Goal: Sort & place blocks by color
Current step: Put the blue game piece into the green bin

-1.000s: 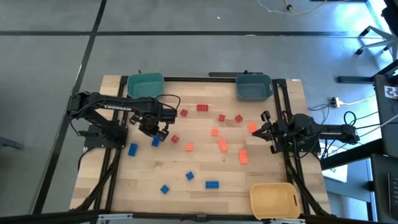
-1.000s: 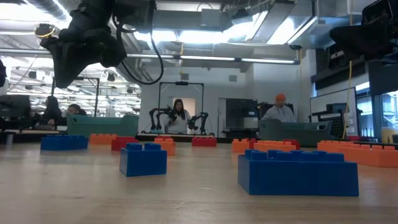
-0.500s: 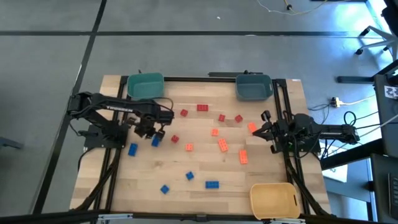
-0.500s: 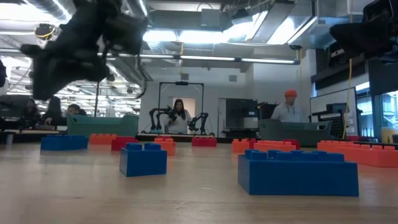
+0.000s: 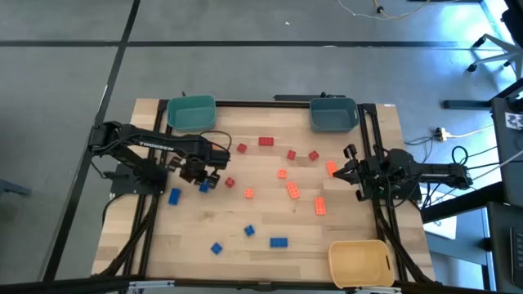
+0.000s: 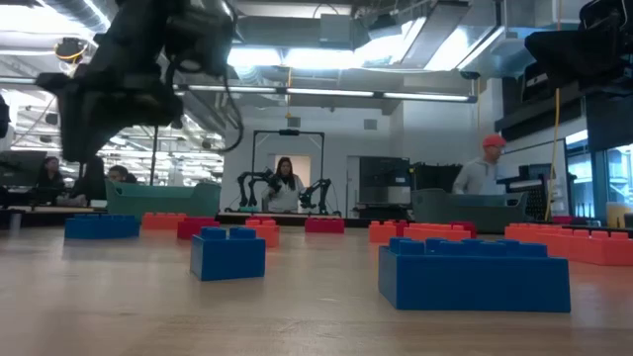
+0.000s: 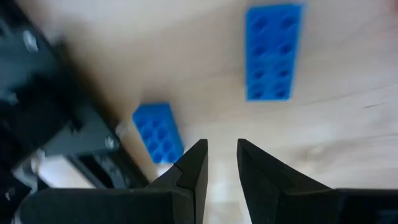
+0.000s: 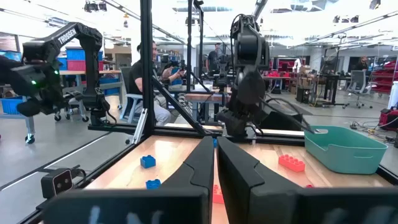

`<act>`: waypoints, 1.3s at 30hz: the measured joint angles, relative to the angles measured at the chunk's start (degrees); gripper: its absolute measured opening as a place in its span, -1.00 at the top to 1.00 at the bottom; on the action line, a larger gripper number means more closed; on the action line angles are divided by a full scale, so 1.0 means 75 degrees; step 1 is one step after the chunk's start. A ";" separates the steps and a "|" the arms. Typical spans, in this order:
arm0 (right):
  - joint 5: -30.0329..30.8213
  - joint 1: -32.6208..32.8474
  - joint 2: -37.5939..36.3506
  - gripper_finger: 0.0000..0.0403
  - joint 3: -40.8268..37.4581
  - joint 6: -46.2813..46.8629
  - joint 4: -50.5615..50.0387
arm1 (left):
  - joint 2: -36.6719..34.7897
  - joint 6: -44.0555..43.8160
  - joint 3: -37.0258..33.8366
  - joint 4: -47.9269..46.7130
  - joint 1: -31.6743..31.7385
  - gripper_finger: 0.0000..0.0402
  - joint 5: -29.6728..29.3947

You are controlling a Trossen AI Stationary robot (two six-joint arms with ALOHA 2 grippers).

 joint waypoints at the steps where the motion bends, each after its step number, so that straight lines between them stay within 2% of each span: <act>1: 0.0000 0.0000 0.0000 0.88 0.0000 0.0000 0.0000 | 0.0000 0.0259 0.0143 0.0000 -0.0042 0.60 -0.0132; 4: 0.0000 0.0003 0.0000 0.88 0.0000 0.0000 0.0000 | 0.0000 0.1118 0.0529 0.0000 -0.0093 0.60 -0.0276; 8: 0.0000 0.0003 0.0000 0.88 0.0000 0.0000 0.0000 | -0.0003 0.1020 0.1018 0.0114 -0.0098 0.60 -0.0501; 13: 0.0000 0.0001 -0.0001 0.88 0.0000 0.0000 -0.0003 | -0.0003 0.1866 0.1527 0.0261 -0.0228 0.60 -0.0481; 20: 0.0000 0.0003 0.0000 0.88 0.0000 0.0000 -0.0003 | -0.0003 0.2001 0.1816 0.0510 -0.0227 0.60 -0.0581; 39: 0.0000 0.0002 -0.0002 0.88 0.0000 0.0000 -0.0029 | -0.0003 -0.0363 0.1835 0.0656 -0.0224 0.60 -0.0751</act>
